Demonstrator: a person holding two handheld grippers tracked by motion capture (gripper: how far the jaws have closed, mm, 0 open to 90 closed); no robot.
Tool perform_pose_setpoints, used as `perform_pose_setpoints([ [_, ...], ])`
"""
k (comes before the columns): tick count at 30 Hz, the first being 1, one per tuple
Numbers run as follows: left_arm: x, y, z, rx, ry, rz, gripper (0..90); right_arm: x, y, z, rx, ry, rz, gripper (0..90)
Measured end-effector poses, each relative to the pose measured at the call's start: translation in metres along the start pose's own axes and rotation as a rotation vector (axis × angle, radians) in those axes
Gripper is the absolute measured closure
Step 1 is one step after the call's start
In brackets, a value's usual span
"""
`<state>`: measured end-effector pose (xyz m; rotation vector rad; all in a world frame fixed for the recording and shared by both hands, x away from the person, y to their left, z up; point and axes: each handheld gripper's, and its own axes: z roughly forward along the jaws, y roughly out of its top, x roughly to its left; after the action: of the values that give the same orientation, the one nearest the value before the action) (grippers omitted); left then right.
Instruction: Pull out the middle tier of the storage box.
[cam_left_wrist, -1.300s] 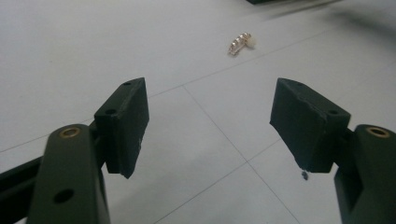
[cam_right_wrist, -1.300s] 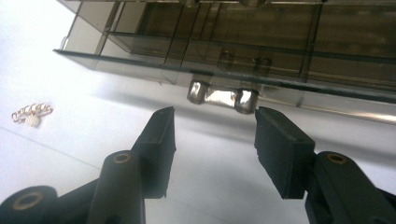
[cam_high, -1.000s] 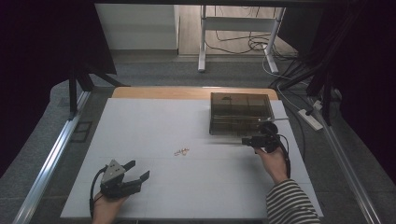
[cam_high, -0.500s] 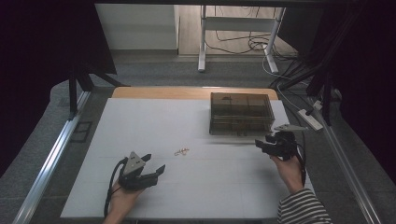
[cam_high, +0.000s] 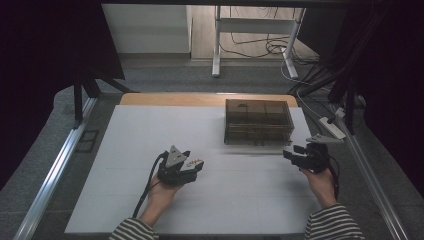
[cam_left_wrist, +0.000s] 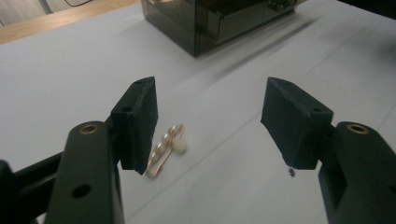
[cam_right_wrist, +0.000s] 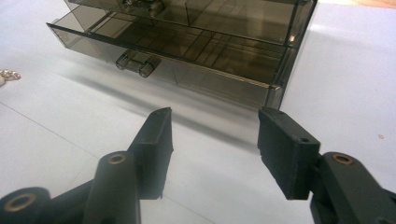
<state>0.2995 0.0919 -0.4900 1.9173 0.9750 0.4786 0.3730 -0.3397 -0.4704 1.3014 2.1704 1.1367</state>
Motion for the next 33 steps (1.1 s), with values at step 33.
perform_pose_setpoints([
  [33,-0.005,0.062,0.107,0.212,-0.002,-0.008,61.9,-0.026,0.016,0.024,0.058,-0.018,-0.063,66.2],
])
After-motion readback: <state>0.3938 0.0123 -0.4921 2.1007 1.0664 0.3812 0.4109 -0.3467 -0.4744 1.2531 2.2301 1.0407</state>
